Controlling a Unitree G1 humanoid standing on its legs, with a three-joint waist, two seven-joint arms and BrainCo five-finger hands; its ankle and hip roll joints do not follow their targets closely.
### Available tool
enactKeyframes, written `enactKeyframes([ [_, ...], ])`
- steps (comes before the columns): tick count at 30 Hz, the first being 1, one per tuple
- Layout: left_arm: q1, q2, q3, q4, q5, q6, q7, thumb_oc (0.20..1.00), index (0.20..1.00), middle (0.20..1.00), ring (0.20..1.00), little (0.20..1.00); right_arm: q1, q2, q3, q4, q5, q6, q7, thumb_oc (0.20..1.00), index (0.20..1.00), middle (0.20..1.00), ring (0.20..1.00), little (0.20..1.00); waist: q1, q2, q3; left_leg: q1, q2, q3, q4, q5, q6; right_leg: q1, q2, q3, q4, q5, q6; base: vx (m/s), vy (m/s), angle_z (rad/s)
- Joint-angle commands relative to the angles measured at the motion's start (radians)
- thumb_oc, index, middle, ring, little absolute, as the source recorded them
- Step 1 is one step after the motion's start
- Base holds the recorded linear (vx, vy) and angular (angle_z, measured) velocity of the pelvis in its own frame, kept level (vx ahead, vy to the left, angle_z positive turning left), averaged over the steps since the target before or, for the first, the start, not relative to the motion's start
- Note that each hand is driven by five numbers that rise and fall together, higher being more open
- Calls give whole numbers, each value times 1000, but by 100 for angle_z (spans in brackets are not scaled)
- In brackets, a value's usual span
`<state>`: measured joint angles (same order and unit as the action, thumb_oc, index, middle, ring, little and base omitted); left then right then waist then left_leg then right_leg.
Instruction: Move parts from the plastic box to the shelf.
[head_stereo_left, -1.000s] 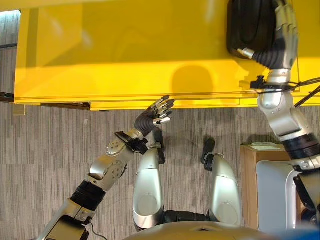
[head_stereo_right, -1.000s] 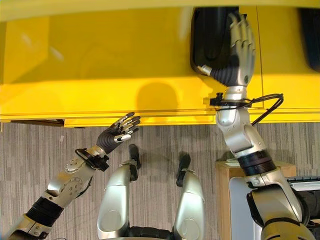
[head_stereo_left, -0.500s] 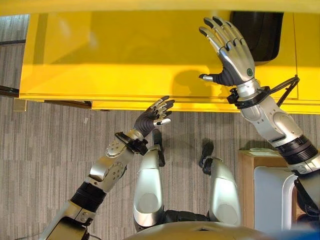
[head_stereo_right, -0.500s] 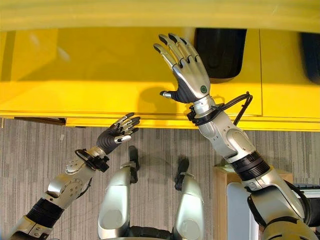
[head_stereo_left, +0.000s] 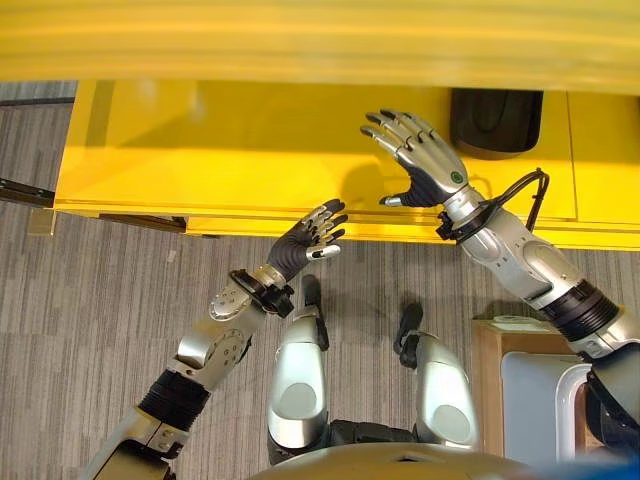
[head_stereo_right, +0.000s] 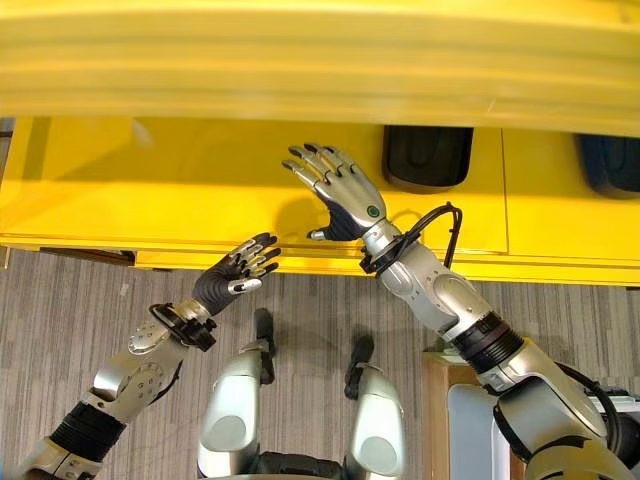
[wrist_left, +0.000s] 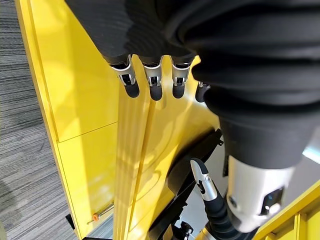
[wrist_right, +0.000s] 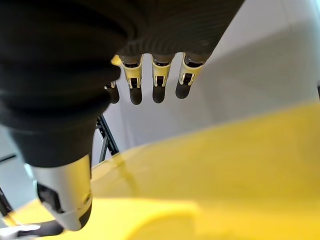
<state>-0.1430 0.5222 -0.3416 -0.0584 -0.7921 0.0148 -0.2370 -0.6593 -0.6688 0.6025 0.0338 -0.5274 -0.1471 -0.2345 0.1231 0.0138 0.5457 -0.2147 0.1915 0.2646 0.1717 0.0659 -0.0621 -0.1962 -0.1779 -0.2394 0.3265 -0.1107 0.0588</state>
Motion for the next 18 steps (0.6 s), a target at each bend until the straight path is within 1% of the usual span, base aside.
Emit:
enactKeyframes([
  [1,34,-6,16,-119,39,-48,-49,1000,1000,1000,1000,1000,3,19,-32,-77,289,-21,137,1000,1000,1000,1000,1000,10,-14,-61,62,-10,4,49,-84,-4,37,-9,-57,-15,18,51,46,73,2],
  [3,62,-13,27,-122,41,-46,-64,1000,1000,1000,1000,1000,53,42,-39,-108,457,-4,245,1000,1000,1000,1000,1000,10,-15,-79,87,-10,5,29,-79,-6,66,-13,-63,-38,21,51,37,76,7],
  [4,66,-14,28,-122,41,-46,-66,1000,1000,1000,1000,1000,61,44,-41,-113,475,-1,255,1000,1000,1000,1000,1000,10,-15,-81,90,-11,5,26,-79,-6,69,-13,-63,-41,21,52,37,87,14],
  [5,91,-19,39,-125,41,-41,-73,1000,1000,1000,1000,1000,109,53,-55,-134,559,16,324,1000,1000,1000,1000,1000,9,-16,-97,109,-11,6,11,-76,-7,90,-15,-66,-57,23,53,40,71,13],
  [6,102,-19,44,-126,40,-37,-78,1000,1000,1000,1000,1000,129,56,-62,-139,587,20,355,1000,1000,1000,1000,1000,8,-17,-105,118,-11,7,4,-74,-8,100,-16,-67,-65,24,54,82,114,11],
  [7,139,-25,61,-125,50,-33,-97,1000,1000,1000,1000,1000,197,67,-80,-155,699,44,466,1000,1000,1000,1000,1000,5,-20,-128,143,-6,9,-18,-68,-11,128,-18,-72,-87,27,56,91,94,6],
  [8,165,-25,72,-124,59,-34,-117,1000,1000,1000,1000,1000,242,72,-94,-169,747,60,512,1000,1000,1000,1000,1000,2,-22,-143,158,-4,17,-31,-62,-12,142,-20,-77,-102,33,57,109,104,5],
  [10,236,-29,99,-124,84,-24,-175,1000,1000,1000,1000,1000,383,83,-138,-198,818,74,639,1000,1000,1000,1000,1000,-5,-30,-187,189,6,27,-68,-34,-20,173,-26,-87,-137,57,67,114,64,10],
  [11,258,-28,104,-123,89,-23,-204,1000,1000,1000,1000,1000,426,84,-149,-206,826,78,665,1000,1000,1000,1000,1000,-7,-32,-201,199,10,30,-80,-26,-22,184,-28,-90,-148,64,70,136,40,18],
  [13,297,-35,117,-120,82,-7,-285,1000,1000,1000,1000,1000,499,102,-176,-198,870,104,744,1000,1000,1000,1000,1000,-14,-37,-242,231,21,41,-117,-10,-28,216,-33,-96,-184,81,77,127,31,15],
  [14,309,-34,123,-119,66,-4,-328,1000,1000,1000,1000,1000,527,112,-186,-195,884,111,801,1000,1000,1000,1000,1000,-18,-38,-261,250,25,46,-137,-1,-32,234,-33,-102,-201,88,82,113,62,11],
  [15,311,-28,123,-114,12,29,-434,1000,1000,1000,1000,1000,552,116,-190,-190,914,132,925,1000,1000,1000,1000,1000,-24,-37,-284,276,28,51,-162,8,-37,263,-34,-110,-223,93,86,119,95,10],
  [16,303,-27,109,-106,-46,76,-526,1000,1000,1000,1000,1000,562,114,-182,-190,949,163,1049,1000,1000,1000,1000,1000,-28,-38,-302,302,23,55,-177,9,-35,289,-37,-118,-240,98,89,99,104,0],
  [17,296,-24,103,-103,-86,88,-566,1000,1000,1000,1000,1000,569,112,-170,-190,962,163,1086,1000,1000,1000,1000,1000,-30,-37,-311,313,22,58,-186,10,-35,299,-40,-121,-249,102,92,72,81,-2],
  [18,291,-22,99,-102,-117,93,-589,1000,1000,1000,1000,1000,569,110,-164,-189,976,165,1100,1000,1000,1000,1000,1000,-30,-37,-315,320,21,59,-190,11,-36,306,-41,-124,-254,104,94,57,77,-3],
])
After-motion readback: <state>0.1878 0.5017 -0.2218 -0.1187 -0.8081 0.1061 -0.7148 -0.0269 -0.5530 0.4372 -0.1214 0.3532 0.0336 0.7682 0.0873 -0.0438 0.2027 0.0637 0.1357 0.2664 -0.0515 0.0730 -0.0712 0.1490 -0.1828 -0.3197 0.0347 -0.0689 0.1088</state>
